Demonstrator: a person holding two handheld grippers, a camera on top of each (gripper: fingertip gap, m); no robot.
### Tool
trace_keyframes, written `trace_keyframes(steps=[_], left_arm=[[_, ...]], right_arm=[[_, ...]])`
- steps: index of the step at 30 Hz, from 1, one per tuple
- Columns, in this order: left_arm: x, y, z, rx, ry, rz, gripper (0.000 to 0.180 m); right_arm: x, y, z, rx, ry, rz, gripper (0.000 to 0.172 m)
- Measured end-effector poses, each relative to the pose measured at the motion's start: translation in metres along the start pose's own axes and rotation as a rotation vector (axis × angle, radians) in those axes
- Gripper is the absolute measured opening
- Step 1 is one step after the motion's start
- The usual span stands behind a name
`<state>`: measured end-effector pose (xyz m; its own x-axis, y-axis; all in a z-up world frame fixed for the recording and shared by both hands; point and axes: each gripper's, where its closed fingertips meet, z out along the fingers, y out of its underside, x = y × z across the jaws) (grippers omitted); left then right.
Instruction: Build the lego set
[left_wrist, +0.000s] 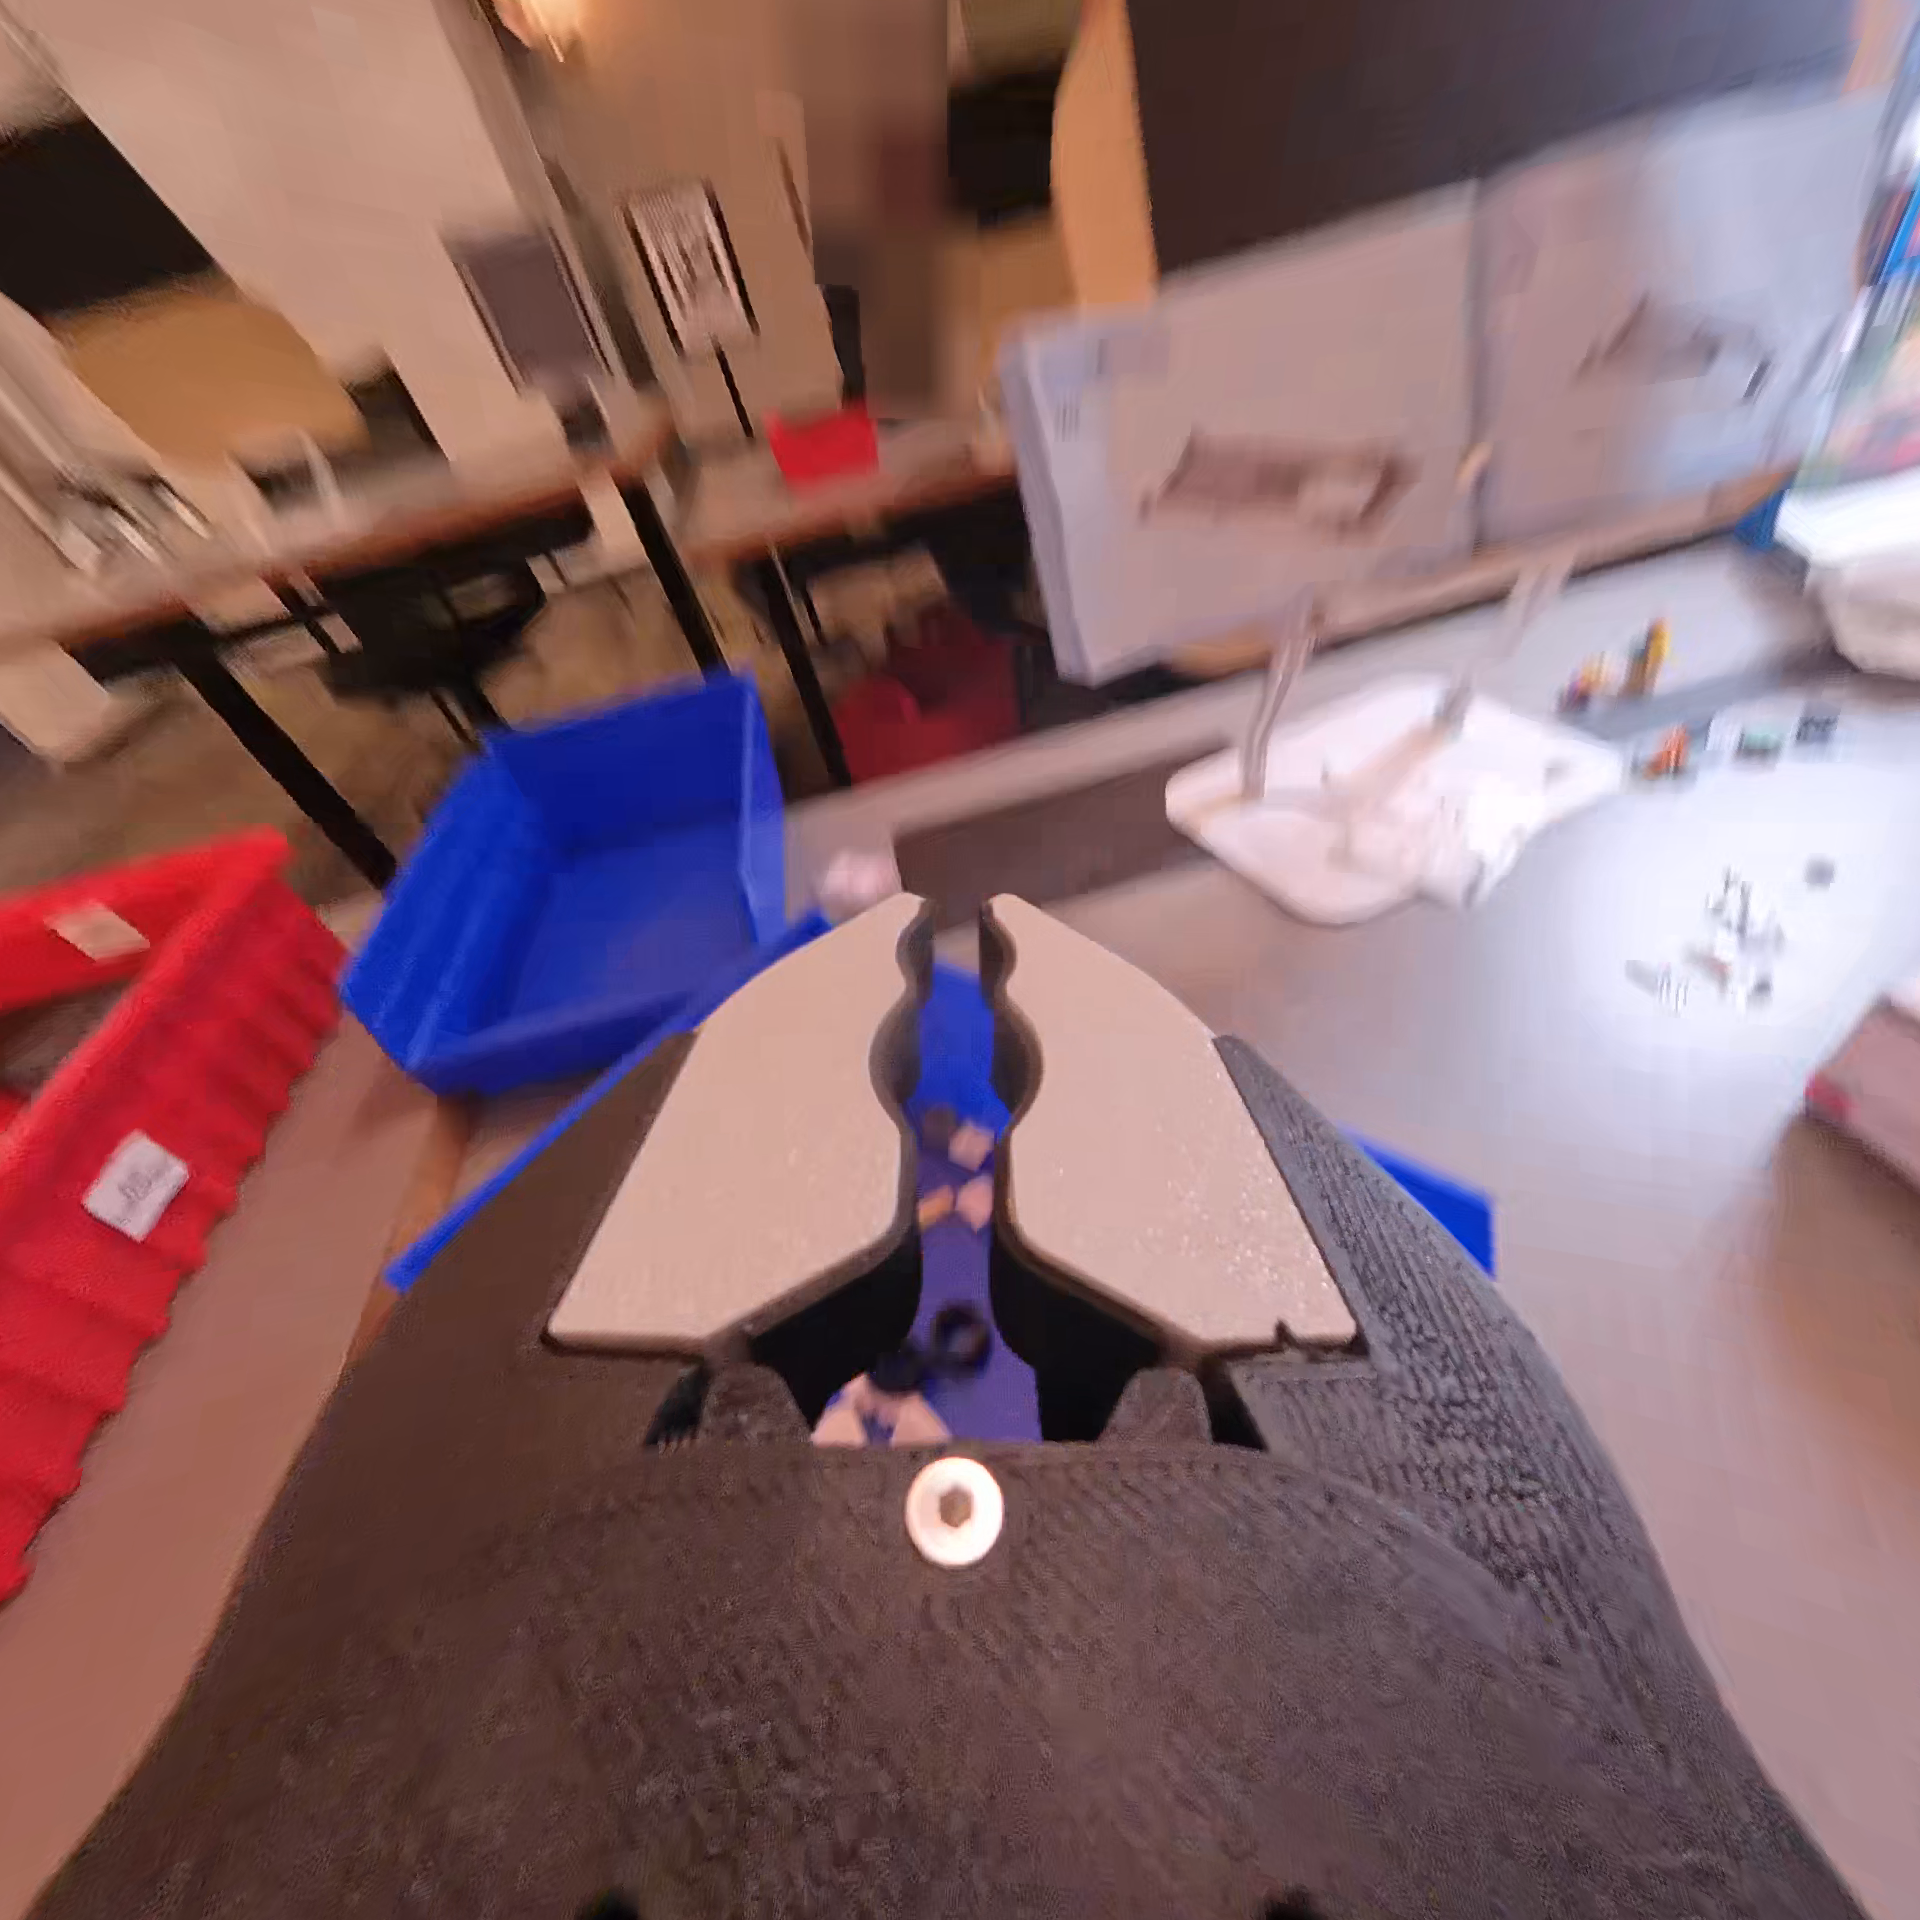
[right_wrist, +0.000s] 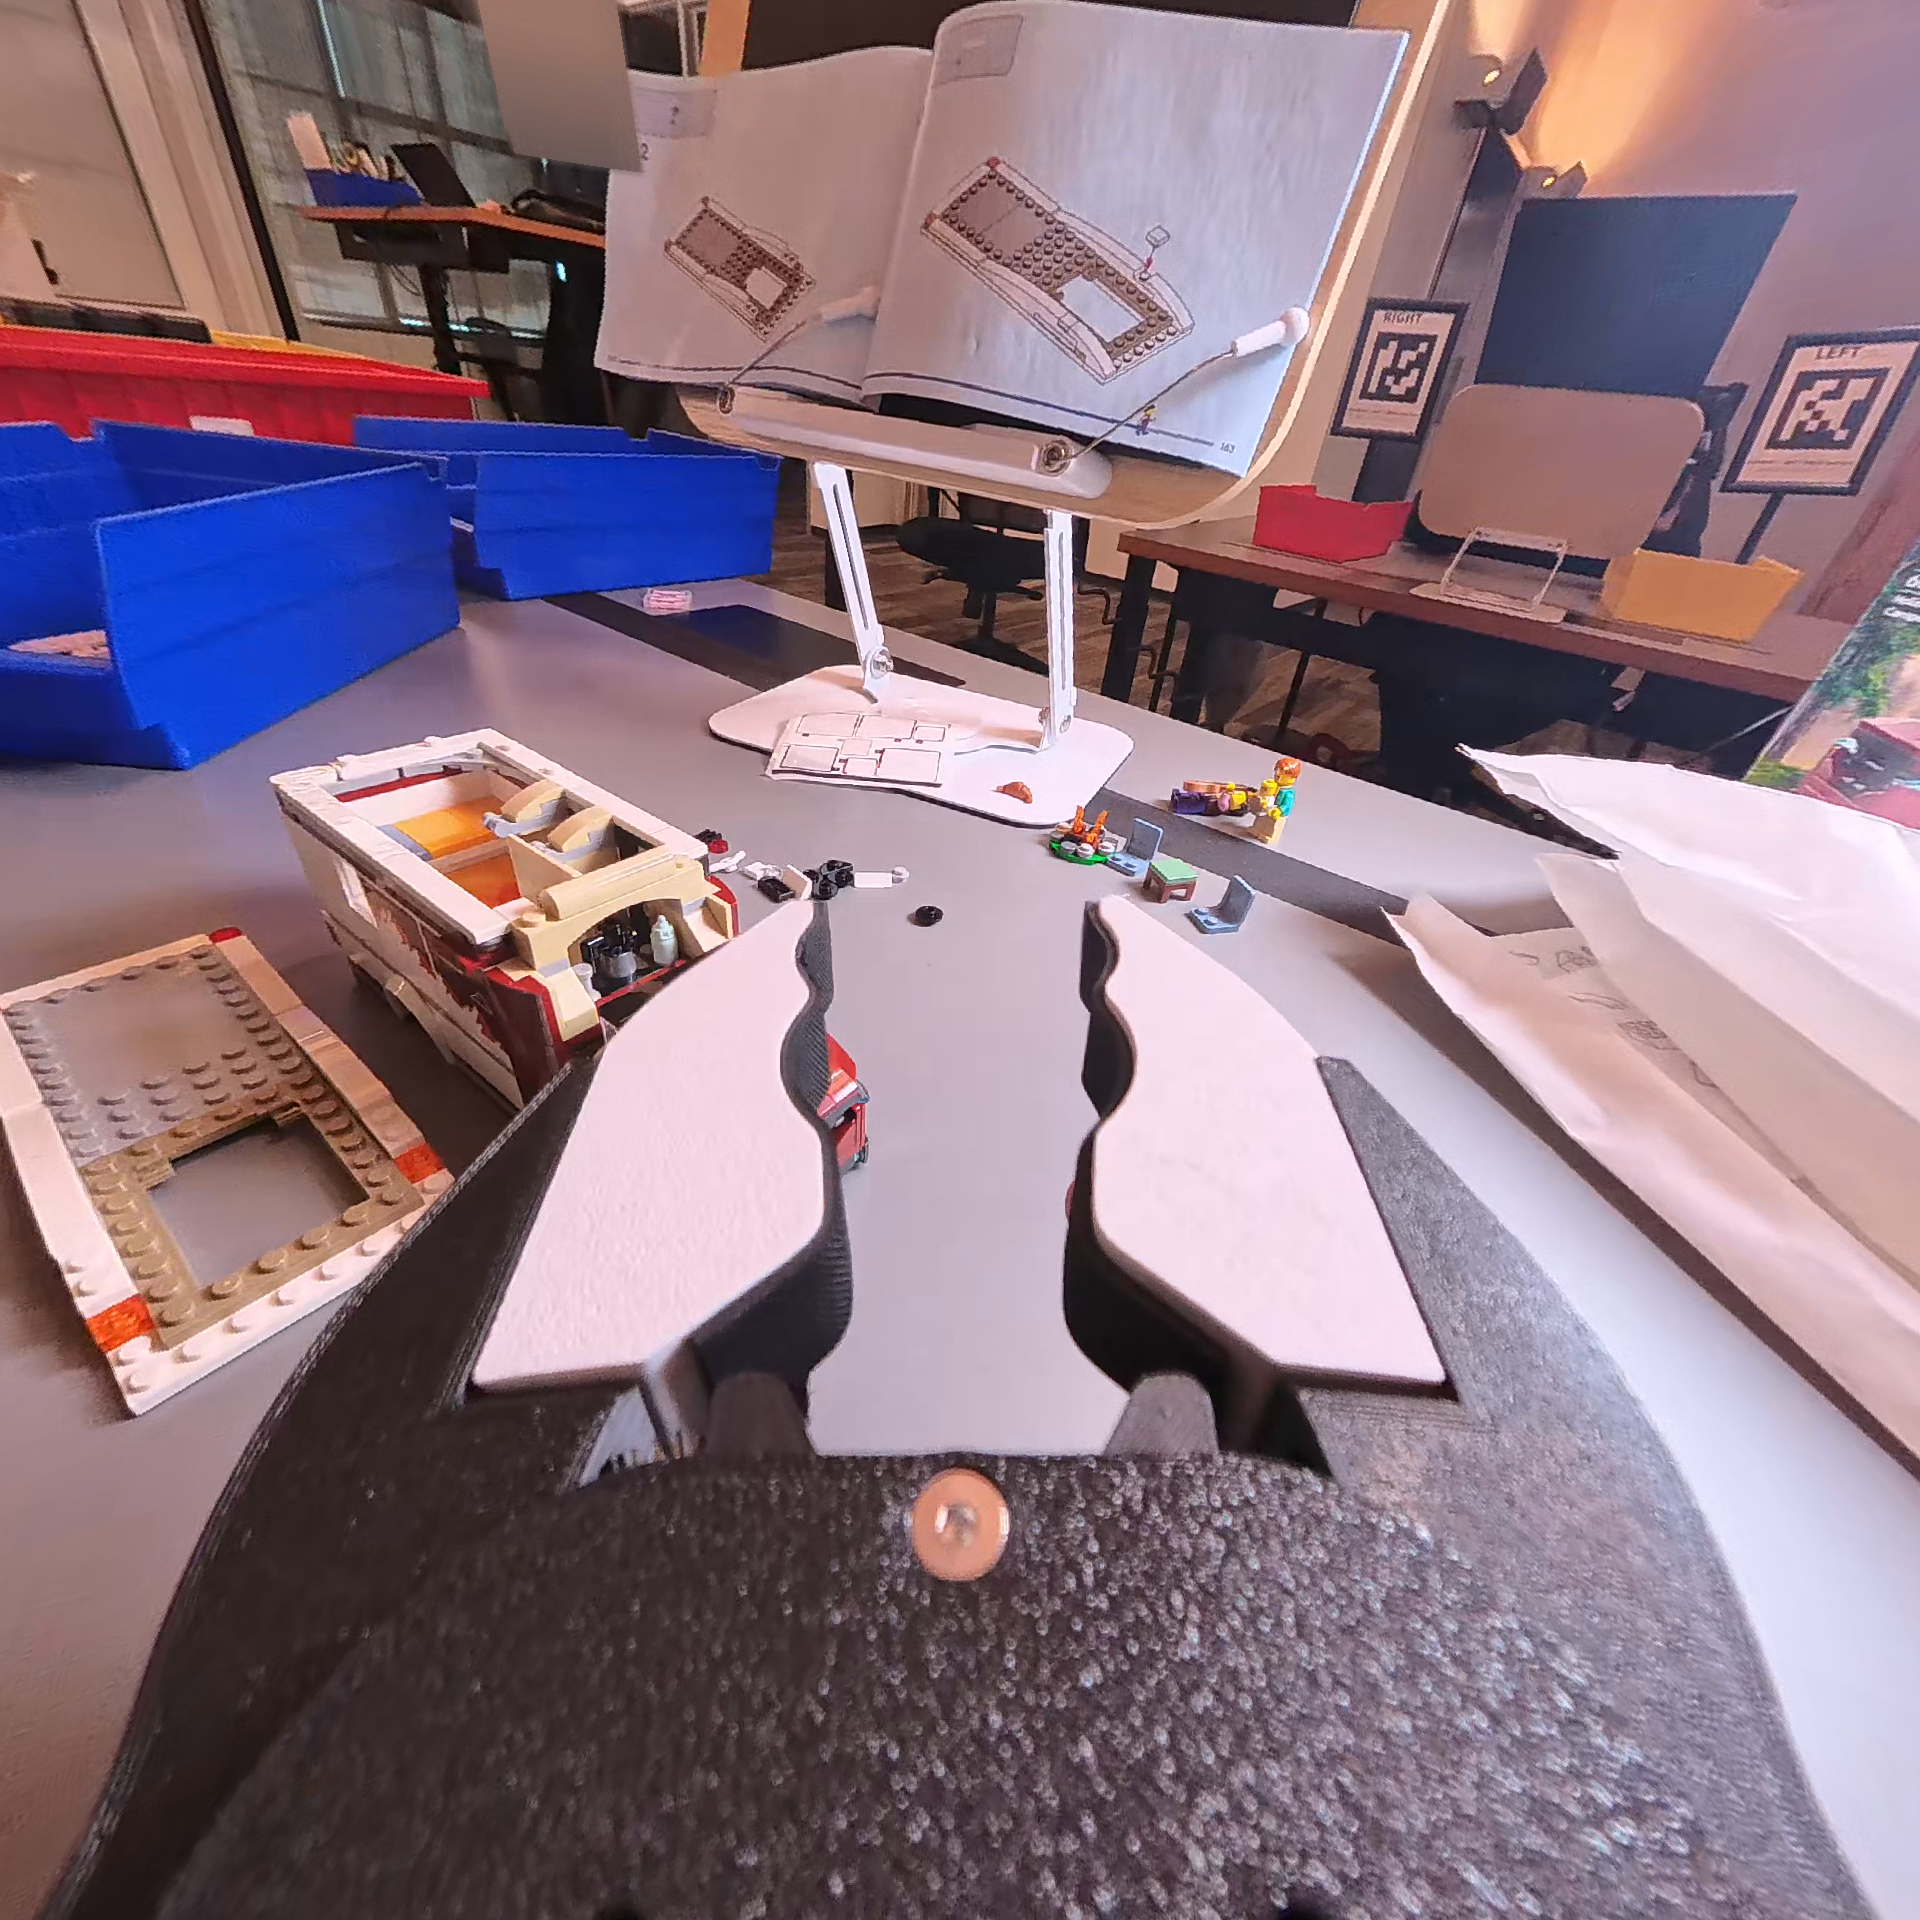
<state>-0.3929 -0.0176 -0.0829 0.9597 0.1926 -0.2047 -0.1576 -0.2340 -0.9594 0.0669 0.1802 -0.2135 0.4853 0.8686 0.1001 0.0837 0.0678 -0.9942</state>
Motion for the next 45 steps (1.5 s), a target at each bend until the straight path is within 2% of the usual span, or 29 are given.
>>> trace_keyframes(steps=[3, 5, 7, 8, 9, 11, 13, 16, 19, 22, 28, 31, 34, 38, 45], left_arm=[[-0.019, 0.066, 0.023, -0.385, 0.14, 0.017, 0.018], [-0.021, 0.109, 0.031, -0.586, 0.246, 0.03, 0.022], [-0.014, 0.149, 0.026, -0.795, 0.37, 0.08, 0.026], [-0.015, 0.166, 0.023, -0.883, 0.385, 0.137, 0.028], [-0.013, 0.18, 0.018, -0.966, 0.418, 0.19, 0.03], [-0.003, 0.2, 0.006, -1.106, 0.507, 0.261, 0.022], [-0.001, 0.216, -0.004, -1.233, 0.539, 0.357, 0.013], [0.0, 0.233, -0.01, -1.359, 0.561, 0.439, 0.015], [-0.005, 0.24, 0.002, -1.36, 0.527, 0.491, 0.02], [-0.012, 0.233, 0.025, -1.268, 0.461, 0.458, 0.028], [-0.033, 0.23, 0.047, -1.186, 0.373, 0.472, 0.055], [-0.042, 0.222, 0.052, -1.144, 0.334, 0.483, 0.064], [-0.042, 0.205, 0.061, -1.043, 0.332, 0.491, 0.07], [0.001, 0.188, 0.058, -0.927, 0.535, 0.352, 0.071], [0.066, 0.205, 0.033, -0.948, 0.831, 0.343, 0.085]], right_arm=[[0.0, 0.001, 0.0, -0.003, 0.006, -0.008, 0.044], [0.0, 0.002, 0.001, -0.012, 0.009, -0.014, 0.043], [0.0, 0.004, 0.001, -0.018, 0.017, -0.021, 0.041], [0.001, 0.005, 0.001, -0.023, 0.02, -0.023, 0.041], [0.001, 0.006, 0.001, -0.026, 0.023, -0.024, 0.04], [0.002, 0.006, 0.001, -0.028, 0.025, -0.023, 0.039], [0.003, 0.006, 0.001, -0.029, 0.027, -0.021, 0.038], [0.003, 0.007, 0.001, -0.03, 0.021, -0.02, 0.038], [0.002, 0.007, 0.002, -0.031, 0.014, -0.024, 0.038], [0.001, 0.008, 0.002, -0.037, 0.007, -0.035, 0.038], [-0.001, 0.008, 0.003, -0.043, 0.001, -0.043, 0.038], [0.0, 0.009, 0.003, -0.046, 0.001, -0.036, 0.038], [0.001, 0.009, 0.004, -0.05, 0.003, -0.029, 0.038], [0.002, 0.009, 0.004, -0.051, 0.009, -0.025, 0.038], [0.003, 0.009, 0.004, -0.049, 0.015, -0.023, 0.038]])
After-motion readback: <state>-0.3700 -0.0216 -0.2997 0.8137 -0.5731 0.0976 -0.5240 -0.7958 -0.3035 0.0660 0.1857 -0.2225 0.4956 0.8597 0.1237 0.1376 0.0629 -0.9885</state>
